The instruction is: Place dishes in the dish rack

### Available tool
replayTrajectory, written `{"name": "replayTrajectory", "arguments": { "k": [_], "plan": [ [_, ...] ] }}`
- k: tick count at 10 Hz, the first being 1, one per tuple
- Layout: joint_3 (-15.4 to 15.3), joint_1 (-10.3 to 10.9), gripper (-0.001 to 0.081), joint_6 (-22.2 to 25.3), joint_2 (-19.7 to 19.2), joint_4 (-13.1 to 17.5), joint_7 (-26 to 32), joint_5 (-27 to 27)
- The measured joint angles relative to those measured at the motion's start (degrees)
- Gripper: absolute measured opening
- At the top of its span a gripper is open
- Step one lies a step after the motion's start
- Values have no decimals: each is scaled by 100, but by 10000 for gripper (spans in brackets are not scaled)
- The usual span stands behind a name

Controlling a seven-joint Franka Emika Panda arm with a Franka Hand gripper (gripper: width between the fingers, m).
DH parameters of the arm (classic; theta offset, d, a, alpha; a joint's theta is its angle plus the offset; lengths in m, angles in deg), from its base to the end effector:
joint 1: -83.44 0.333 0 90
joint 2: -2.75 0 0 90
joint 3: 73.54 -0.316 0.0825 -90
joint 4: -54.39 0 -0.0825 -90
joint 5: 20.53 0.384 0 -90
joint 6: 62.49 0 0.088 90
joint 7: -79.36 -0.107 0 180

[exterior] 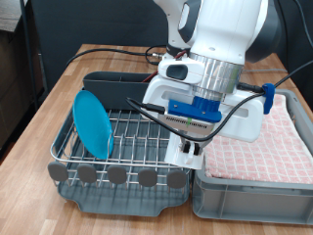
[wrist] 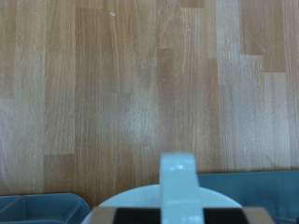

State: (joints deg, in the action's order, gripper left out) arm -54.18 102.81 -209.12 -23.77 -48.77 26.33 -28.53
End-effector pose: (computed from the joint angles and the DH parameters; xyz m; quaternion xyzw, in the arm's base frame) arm 0.6781 0.0251 0.3356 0.9101 -0.3654 0.1921 0.0355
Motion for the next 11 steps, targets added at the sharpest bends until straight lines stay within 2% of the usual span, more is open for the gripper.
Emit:
{"name": "replayTrajectory", "arguments": {
  "k": [4, 7, 11],
  "plan": [
    [-69, -82, 72, 832, 0, 436, 313, 167],
    [-226, -265, 72, 943, -78, 599, 642, 505],
    [-293, -367, 72, 939, -291, 691, 733, 742]
  ]
}}
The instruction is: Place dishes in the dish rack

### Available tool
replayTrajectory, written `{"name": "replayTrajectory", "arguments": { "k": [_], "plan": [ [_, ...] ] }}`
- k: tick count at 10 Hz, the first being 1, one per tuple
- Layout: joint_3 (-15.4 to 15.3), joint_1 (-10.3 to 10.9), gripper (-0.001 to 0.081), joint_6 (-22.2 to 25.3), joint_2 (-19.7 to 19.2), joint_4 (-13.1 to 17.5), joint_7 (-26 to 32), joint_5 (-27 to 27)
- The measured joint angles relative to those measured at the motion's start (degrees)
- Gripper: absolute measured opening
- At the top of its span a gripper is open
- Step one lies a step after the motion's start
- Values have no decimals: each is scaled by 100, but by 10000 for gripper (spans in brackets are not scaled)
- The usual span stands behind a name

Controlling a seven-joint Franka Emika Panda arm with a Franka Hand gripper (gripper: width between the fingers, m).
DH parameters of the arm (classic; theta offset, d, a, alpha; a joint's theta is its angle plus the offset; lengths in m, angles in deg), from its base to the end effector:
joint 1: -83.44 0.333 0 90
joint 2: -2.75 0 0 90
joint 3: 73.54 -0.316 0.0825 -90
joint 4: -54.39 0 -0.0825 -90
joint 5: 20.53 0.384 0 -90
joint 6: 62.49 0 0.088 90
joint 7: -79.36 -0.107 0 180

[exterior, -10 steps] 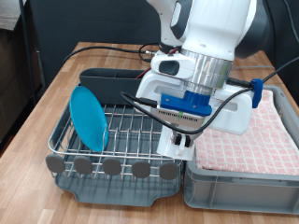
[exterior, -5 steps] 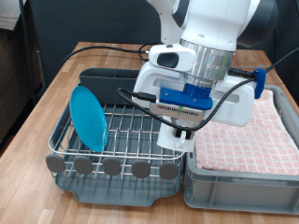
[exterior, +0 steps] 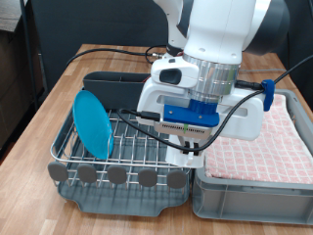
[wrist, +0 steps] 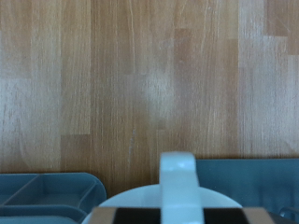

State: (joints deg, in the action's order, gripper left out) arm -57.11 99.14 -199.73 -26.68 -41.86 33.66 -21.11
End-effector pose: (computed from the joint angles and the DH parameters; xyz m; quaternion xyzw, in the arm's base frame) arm 0.6947 0.0160 0.3358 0.9219 -0.3645 0.1291 0.0235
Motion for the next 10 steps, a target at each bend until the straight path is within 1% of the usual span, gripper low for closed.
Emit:
{"name": "replayTrajectory", "arguments": {
  "k": [2, 5, 7, 10],
  "plan": [
    [-1, -6, 72, -39, -68, 0, 0, 40],
    [-23, -29, 72, -334, -218, -10, 0, 141],
    [-70, -77, 72, -443, -318, -10, 13, 210],
    [-121, -141, 72, -443, -409, -10, 44, 278]
  ]
}}
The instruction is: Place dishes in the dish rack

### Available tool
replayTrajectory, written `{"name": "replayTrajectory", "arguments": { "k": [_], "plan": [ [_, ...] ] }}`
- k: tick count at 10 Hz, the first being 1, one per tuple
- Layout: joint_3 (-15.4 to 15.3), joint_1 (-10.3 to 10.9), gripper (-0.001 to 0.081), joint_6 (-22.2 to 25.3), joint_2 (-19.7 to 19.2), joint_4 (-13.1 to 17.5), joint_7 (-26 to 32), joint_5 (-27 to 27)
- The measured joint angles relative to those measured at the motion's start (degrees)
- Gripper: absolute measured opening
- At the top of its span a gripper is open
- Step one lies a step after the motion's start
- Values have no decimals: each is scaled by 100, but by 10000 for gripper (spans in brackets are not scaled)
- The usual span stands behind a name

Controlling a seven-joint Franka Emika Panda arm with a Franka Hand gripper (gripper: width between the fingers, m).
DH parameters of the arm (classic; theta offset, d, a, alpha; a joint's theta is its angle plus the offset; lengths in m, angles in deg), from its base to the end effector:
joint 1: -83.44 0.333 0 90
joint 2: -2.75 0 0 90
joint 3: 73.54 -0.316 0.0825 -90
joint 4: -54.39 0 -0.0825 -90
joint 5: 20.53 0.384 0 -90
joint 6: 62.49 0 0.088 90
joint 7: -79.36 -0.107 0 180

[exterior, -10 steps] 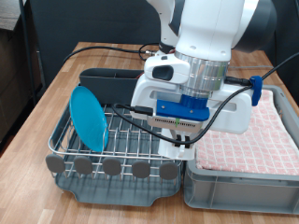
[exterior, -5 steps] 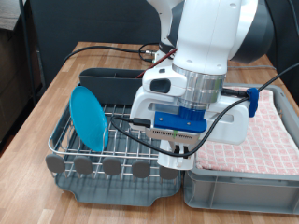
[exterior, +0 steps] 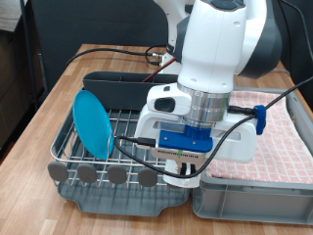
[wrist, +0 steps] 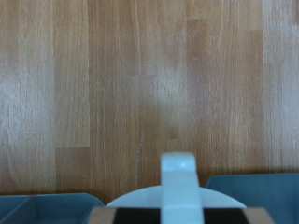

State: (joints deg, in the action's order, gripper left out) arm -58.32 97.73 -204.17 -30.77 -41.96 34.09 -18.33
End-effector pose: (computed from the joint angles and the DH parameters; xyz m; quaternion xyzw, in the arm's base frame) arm 0.6996 0.0125 0.2932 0.9185 -0.3748 0.1258 0.0096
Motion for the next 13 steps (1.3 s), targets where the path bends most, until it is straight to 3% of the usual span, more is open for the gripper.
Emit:
{"name": "replayTrajectory", "arguments": {
  "k": [3, 6, 7, 8, 9, 10, 11, 12, 13],
  "plan": [
    [-167, -165, 72, -8, -84, 14, 156, 198],
    [-150, -182, 72, -60, -118, 10, 148, 189],
    [-119, -174, 209, -28, -133, 9, 137, 150],
    [-87, -164, 209, 11, -138, 12, 136, 115],
    [-74, -163, 396, 60, -138, 22, 136, 91],
    [-62, -159, 396, 202, -138, 68, 136, 54],
    [-58, -155, 608, 413, -138, 154, 143, 10],
    [-64, -154, 608, 624, -138, 259, 174, -1],
    [-67, -151, 754, 799, -134, 361, 190, -1]
  ]
}}
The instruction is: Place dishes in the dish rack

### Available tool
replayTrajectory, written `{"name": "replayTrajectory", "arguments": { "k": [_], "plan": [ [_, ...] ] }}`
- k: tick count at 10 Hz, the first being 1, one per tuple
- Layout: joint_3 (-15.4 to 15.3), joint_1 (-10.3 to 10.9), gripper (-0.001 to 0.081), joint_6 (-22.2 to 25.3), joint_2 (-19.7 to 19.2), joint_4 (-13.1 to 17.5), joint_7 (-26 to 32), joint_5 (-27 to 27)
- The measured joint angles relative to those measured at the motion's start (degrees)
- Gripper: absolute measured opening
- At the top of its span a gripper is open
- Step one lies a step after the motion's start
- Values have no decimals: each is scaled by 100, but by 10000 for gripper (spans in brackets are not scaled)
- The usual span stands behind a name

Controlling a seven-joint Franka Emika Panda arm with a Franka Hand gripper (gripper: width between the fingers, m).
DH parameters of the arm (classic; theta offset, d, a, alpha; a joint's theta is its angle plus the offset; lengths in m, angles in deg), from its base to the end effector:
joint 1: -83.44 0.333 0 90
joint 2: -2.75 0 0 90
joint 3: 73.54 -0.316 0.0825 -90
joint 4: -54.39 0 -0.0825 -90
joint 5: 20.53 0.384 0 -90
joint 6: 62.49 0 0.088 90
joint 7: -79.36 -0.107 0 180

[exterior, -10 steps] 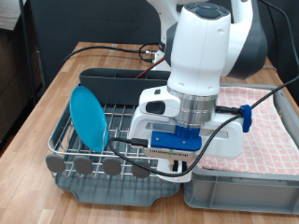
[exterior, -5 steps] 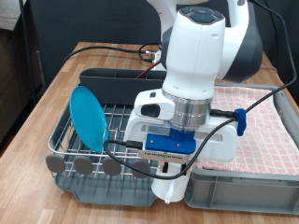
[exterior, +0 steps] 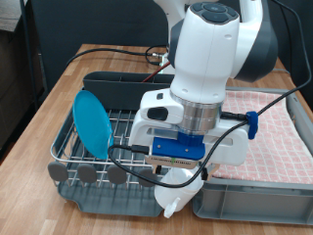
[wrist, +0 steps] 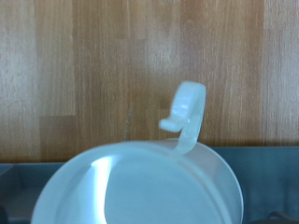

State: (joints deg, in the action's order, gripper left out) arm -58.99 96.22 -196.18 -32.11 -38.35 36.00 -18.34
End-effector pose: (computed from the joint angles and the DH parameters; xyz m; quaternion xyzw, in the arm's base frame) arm 0.7025 0.0037 0.2902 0.9255 -0.3694 0.0784 0.0300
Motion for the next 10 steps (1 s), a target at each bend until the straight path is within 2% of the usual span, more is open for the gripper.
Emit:
{"name": "replayTrajectory", "arguments": {
  "k": [1, 2, 6, 10],
  "plan": [
    [1, 5, 754, 152, 17, 91, 0, 0],
    [1, 8, 793, 337, 56, 170, 0, 0],
    [-1, 12, 802, 1334, 303, 470, 0, 1],
    [7, 43, 802, 1783, 628, 500, -54, -41]
  ]
}}
